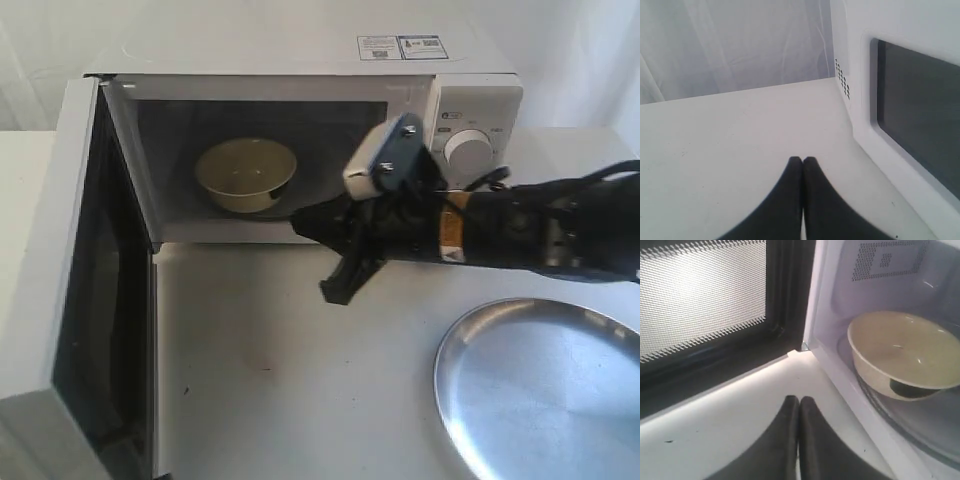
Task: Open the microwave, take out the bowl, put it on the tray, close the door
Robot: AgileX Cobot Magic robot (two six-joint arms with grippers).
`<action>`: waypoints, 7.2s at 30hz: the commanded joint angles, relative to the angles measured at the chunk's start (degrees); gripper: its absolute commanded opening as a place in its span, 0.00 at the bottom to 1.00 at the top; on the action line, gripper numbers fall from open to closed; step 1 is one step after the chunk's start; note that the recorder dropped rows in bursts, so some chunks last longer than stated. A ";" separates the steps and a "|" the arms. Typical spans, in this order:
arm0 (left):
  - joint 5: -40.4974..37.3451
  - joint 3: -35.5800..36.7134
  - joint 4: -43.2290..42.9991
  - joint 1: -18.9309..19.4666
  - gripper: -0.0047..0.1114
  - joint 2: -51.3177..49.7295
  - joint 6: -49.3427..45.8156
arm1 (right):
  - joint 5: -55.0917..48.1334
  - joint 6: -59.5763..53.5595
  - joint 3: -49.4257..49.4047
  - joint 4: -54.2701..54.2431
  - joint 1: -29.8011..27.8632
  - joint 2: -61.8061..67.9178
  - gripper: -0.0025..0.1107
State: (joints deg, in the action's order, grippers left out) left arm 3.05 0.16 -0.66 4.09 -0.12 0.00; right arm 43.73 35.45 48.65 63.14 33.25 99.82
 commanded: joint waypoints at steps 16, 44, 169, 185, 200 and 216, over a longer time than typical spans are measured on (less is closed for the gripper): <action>-0.06 -0.16 0.26 -0.12 0.04 0.12 0.00 | -27.14 -7.30 24.96 3.62 11.52 13.76 0.58; -0.06 -0.16 0.26 -0.12 0.04 0.12 0.00 | -33.98 0.80 36.56 5.81 14.55 22.23 0.02; -0.06 -0.16 0.26 -0.12 0.04 0.12 0.00 | 26.23 -149.26 22.12 -143.00 36.68 3.54 0.02; -0.06 -0.16 0.26 -0.12 0.04 0.12 0.00 | 15.89 -135.99 15.81 -140.24 42.99 -4.01 0.02; -0.06 -0.16 0.26 -0.12 0.04 0.12 0.00 | -36.86 -120.00 -6.48 -134.20 45.98 -58.94 0.02; -0.06 -0.16 0.26 -0.12 0.04 0.12 0.00 | -24.89 -118.71 -30.21 -140.20 17.75 -82.45 0.02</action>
State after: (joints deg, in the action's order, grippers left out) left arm 3.05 0.16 -0.75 4.09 -0.12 0.00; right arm 22.98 -83.62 22.33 -77.26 58.61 21.98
